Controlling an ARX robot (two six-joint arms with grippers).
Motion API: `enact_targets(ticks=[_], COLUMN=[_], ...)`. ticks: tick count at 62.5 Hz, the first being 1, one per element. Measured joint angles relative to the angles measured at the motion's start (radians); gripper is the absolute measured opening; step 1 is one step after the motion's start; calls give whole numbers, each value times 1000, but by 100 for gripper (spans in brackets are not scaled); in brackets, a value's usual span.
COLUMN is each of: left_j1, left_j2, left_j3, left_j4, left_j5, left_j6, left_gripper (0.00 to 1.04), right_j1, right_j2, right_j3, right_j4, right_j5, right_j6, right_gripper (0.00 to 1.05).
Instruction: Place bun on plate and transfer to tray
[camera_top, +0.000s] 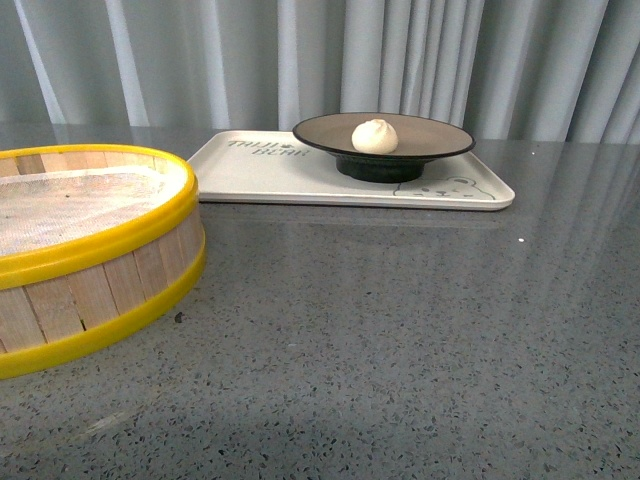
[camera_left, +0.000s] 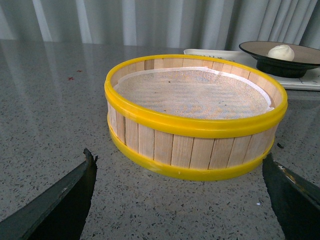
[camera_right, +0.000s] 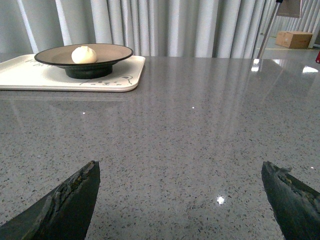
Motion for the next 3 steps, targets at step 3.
enact_targets(ticks=[3], left_j1=[0], left_j2=[0], left_j3=[0], left_j4=[0], left_j5=[0], left_j6=[0], left_gripper=[98], right_j1=[0], right_j2=[0], right_j3=[0], right_j4=[0], right_j5=[0], right_j6=[0], right_gripper=[96])
